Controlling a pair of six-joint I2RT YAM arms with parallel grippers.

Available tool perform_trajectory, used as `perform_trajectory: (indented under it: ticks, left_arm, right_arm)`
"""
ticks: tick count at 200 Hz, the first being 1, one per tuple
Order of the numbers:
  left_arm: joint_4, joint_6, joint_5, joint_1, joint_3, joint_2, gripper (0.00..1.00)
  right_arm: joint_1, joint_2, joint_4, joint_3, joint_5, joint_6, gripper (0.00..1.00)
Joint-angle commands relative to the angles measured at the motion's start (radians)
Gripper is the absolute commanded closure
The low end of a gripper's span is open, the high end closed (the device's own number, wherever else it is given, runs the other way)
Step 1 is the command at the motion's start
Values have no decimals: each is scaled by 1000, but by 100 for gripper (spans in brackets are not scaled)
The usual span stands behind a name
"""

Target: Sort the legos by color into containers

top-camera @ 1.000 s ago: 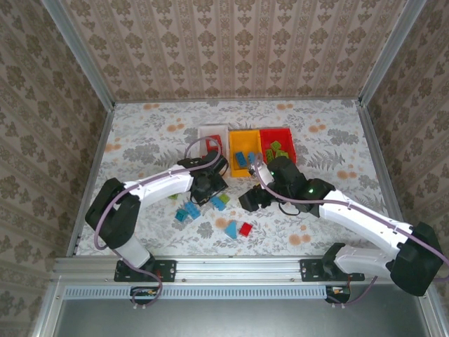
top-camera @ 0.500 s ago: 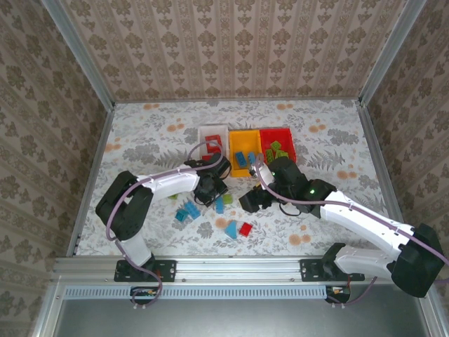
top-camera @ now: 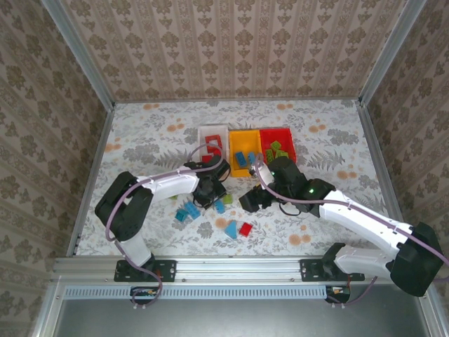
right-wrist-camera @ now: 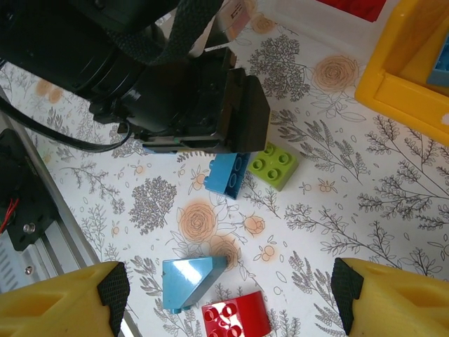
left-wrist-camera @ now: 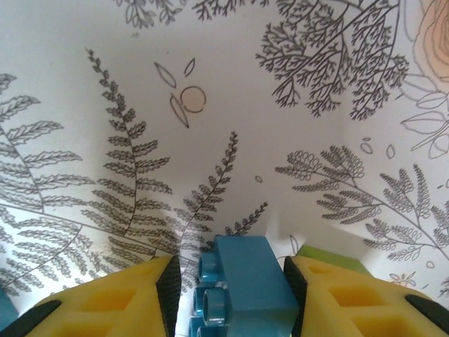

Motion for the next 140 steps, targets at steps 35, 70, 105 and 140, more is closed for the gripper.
perform_trajectory:
  ticks: [35, 70, 105, 140]
  left_arm:
    - [-10, 31, 24, -25, 0, 10, 67]
    - [-112, 125, -90, -26, 79, -72, 76]
    - [-185, 331, -155, -21, 328, -41, 77]
    - [-184, 512, -112, -16, 602, 134, 77]
  right_arm:
    - [-13, 14, 23, -3, -25, 18, 21]
    - [-58, -58, 43, 4, 23, 65, 21]
    - [-215, -148, 104, -6, 46, 178, 18]
    - [-245, -112, 147, 31, 70, 226, 18]
